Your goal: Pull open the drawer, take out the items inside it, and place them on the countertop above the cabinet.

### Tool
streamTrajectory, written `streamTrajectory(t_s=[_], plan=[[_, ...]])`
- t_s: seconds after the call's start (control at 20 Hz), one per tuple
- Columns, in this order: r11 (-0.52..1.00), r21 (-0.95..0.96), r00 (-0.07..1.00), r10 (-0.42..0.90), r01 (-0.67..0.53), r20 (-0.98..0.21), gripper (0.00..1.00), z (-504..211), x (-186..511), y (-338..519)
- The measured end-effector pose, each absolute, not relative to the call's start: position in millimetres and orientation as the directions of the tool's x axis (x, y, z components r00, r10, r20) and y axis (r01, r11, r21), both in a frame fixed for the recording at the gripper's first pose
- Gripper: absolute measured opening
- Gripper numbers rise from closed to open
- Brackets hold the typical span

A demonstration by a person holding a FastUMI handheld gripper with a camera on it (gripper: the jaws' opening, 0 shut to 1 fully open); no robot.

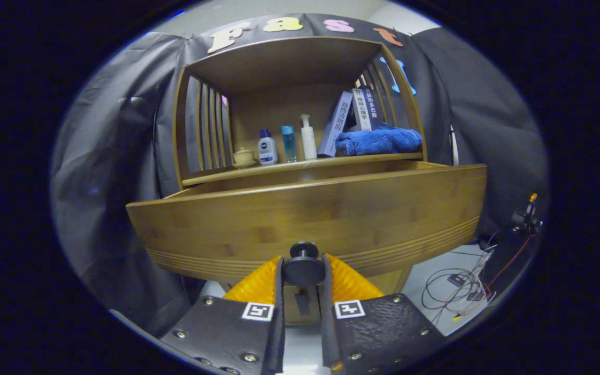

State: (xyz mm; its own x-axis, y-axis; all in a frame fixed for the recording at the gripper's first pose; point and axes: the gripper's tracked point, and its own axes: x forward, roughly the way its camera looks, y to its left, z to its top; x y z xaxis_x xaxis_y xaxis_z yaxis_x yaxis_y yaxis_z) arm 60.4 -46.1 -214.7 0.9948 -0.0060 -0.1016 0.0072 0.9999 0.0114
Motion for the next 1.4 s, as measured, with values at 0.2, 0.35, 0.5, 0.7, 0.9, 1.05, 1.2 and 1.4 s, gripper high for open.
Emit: streamTrajectory(t_s=[0.2, 0.35, 0.5, 0.7, 0.9, 1.05, 1.2, 1.4], plan=[[0.999, 0.032, 0.994, 0.006, -0.003, -0.112, 0.29, -217, 54, -46], [0.999, 0.037, 0.993, 0.003, 0.002, -0.117, 0.29, -216, 44, -47], [0.997, 0.079, 0.996, 0.029, -0.022, -0.088, 0.07, -209, 13, -40], [1.000, -0.031, 0.999, 0.000, -0.001, -0.033, 0.07, -182, 16, -50], [0.999, -0.053, 1.000, 0.005, -0.005, -0.006, 0.36, -144, 19, -50], [0.998, -0.059, 1.000, 0.003, -0.002, 0.009, 0.72, -121, 21, -53], [0.993, -0.113, 0.999, -0.033, 0.032, -0.007, 0.96, -108, 34, -61], [0.984, -0.177, 0.997, -0.024, 0.009, -0.080, 0.96, -99, 66, -56]])
